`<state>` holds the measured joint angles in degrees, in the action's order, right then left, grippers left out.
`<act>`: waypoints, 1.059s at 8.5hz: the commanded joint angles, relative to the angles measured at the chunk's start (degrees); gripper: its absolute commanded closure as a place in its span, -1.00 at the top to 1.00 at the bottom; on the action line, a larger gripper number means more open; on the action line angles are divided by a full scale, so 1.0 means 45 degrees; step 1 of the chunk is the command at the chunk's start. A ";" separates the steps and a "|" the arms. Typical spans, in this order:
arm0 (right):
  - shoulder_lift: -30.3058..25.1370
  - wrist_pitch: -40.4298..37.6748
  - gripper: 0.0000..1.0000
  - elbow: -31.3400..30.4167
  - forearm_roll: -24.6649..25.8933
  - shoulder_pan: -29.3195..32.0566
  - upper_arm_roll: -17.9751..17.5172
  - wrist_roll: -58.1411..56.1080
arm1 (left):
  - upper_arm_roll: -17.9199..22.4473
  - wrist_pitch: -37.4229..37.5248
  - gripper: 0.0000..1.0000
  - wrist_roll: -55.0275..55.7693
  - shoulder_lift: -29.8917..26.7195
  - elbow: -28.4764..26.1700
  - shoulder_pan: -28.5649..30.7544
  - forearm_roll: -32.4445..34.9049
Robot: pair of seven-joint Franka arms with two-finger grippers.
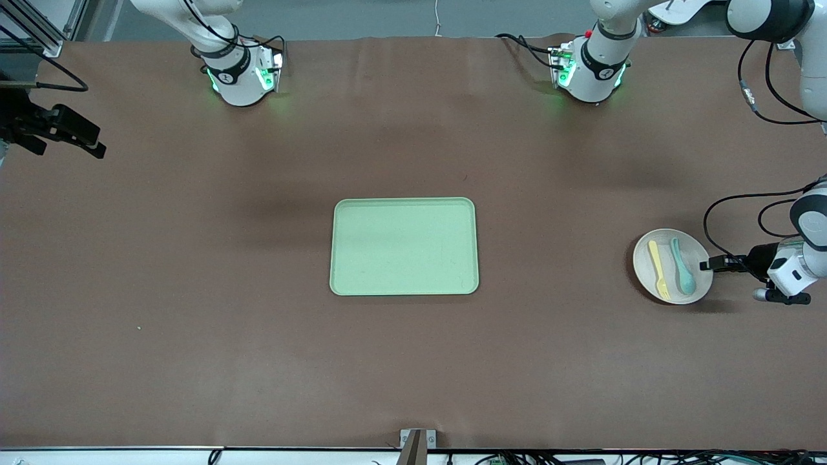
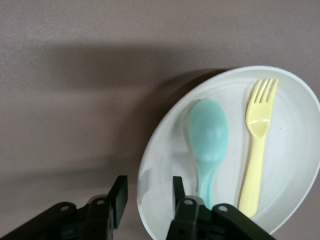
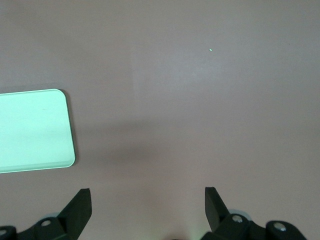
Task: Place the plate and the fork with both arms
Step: 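Close the left gripper on the plate rim and lift it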
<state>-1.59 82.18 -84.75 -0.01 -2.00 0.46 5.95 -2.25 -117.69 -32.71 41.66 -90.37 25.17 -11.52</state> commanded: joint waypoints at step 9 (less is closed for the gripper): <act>-0.0076 0.0233 0.99 -0.0170 0.0003 -0.0023 0.0015 -0.0013 | -0.0105 -0.0370 -0.99 -0.0446 0.0176 0.0199 0.0246 -0.0273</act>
<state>-1.58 82.64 -84.95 -0.01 -2.00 0.46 5.95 -2.63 -119.07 -33.70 42.19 -90.20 26.07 -11.54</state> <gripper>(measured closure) 0.000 0.947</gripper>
